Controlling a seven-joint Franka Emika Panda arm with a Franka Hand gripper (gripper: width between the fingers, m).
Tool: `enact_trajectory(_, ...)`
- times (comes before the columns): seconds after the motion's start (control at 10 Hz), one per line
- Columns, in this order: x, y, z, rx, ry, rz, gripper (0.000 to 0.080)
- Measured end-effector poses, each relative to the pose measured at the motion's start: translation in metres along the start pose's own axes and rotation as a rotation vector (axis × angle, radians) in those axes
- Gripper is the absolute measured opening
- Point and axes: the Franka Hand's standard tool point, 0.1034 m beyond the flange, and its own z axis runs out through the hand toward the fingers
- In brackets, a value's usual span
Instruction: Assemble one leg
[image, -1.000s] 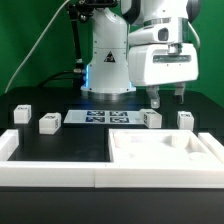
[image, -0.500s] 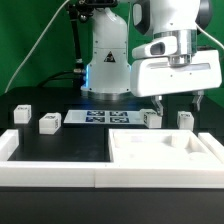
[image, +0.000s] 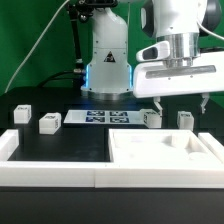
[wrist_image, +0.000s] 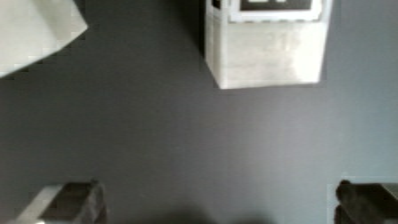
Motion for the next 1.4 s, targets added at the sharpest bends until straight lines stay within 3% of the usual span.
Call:
enact_trajectory(0.4, -0.006, -0.009, 0.001, -0.004, -0.088, -0.027, 0.0649)
enact_trajectory(0.5, -0.011, -0.011, 0.001, -0.012, -0.204, -0.029, 0.0649)
enact_trajectory(0.8, -0.006, -0.014, -0.004, -0.007, -0.433, -0.02, 0.0649)
enact_trajectory(0.9, -0.014, -0.014, -0.005, -0.011, -0.532, -0.014, 0.0649)
enact_trajectory(1.1, -0.017, -0.019, 0.001, -0.013, -0.72, -0.004, 0.0649)
enact_trajectory(1.3, -0.027, -0.015, 0.011, -0.031, -0.908, -0.008, 0.0649)
enact_trajectory(1.4, -0.026, -0.014, 0.016, -0.039, -0.939, -0.013, 0.0649)
